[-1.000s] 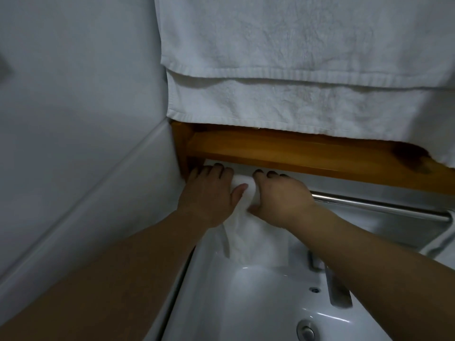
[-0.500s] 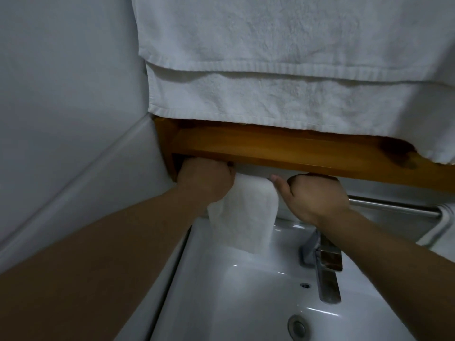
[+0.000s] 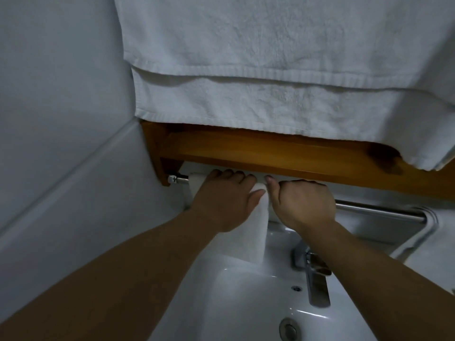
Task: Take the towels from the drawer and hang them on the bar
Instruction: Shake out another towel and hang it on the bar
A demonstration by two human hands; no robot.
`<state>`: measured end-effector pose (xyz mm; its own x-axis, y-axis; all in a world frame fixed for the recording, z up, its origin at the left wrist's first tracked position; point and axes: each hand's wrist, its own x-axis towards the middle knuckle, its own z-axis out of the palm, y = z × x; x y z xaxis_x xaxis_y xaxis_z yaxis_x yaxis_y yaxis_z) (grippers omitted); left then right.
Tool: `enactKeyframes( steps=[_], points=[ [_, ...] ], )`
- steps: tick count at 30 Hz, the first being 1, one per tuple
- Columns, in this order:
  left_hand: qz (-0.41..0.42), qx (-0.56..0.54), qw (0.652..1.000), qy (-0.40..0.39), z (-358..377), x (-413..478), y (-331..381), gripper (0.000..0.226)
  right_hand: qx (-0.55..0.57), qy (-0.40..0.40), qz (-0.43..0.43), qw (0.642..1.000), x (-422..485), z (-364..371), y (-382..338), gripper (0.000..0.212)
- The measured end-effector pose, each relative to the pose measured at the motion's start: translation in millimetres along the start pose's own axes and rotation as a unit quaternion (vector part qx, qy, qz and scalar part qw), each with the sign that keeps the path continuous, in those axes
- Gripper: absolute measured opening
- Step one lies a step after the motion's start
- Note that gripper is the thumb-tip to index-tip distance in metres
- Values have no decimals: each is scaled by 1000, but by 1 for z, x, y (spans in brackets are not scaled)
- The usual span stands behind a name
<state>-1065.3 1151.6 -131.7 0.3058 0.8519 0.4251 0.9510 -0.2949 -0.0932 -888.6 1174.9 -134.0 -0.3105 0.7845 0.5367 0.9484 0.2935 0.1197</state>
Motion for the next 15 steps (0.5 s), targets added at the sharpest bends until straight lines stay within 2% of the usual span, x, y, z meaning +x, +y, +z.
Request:
enactKeyframes(
  steps=[3,7,11,15],
  points=[
    [30,7,999,12,5,2,-14,47,15,35,-1,999,-2,6,1,64],
    [25,23,999,16,2,25,-22,64,15,66,-15,998,-3,13,2,61],
    [29,6,998,-60,-6,27,-27,66,10,84,-20,996,-3,16,1,62],
    [8,-57,978,-202,-8,37,-35,66,11,100,-22,995,-4,20,2,61]
  ],
)
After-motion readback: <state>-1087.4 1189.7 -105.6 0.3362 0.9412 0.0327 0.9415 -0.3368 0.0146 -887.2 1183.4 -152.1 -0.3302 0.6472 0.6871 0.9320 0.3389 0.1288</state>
